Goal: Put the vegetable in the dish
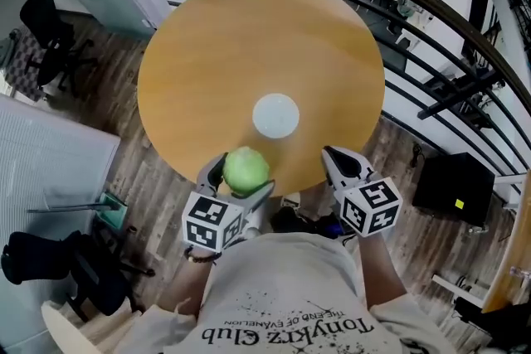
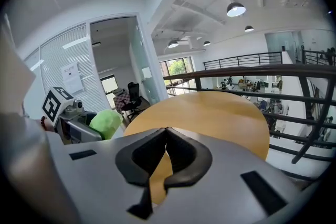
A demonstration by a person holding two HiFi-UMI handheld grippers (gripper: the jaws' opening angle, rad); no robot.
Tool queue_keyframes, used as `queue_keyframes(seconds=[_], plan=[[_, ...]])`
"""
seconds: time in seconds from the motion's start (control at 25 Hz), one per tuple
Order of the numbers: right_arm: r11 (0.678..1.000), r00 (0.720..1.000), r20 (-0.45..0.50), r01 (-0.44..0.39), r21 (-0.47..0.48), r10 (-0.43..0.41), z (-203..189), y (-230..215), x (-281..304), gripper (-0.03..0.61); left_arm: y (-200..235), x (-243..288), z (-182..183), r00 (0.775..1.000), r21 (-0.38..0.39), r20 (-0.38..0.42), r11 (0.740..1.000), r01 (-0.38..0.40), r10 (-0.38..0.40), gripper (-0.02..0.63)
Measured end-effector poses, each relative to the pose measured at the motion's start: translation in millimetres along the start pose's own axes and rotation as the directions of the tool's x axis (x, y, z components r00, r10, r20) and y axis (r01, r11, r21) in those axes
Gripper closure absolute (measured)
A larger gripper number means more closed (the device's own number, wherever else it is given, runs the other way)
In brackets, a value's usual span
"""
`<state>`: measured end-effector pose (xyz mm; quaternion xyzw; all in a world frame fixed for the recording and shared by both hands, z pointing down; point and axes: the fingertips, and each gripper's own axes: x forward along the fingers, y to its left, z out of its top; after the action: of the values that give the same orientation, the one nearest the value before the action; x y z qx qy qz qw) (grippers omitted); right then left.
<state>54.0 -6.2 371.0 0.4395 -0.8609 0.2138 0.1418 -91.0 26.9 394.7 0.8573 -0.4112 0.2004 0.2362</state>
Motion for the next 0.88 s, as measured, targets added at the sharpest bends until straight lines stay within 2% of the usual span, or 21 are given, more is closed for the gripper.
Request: queue_keyframes(seconds=[0.52, 0.88], plan=[[0.997, 0.997, -0.026, -0.073, -0.02, 0.073, 19.9, -54.3, 31.9, 0.555, 5.8, 57.2, 31.4, 0.999, -0.005, -0.012, 0.999, -0.049, 0.049, 0.126], [0.998, 0.997, -0.033, -0.066, -0.024, 0.065, 26.3, -56.9, 37.6, 0.555, 13.6, 63.1, 38.6, 0.999, -0.003, -0.016, 0.999, -0.036, 0.036, 0.126]])
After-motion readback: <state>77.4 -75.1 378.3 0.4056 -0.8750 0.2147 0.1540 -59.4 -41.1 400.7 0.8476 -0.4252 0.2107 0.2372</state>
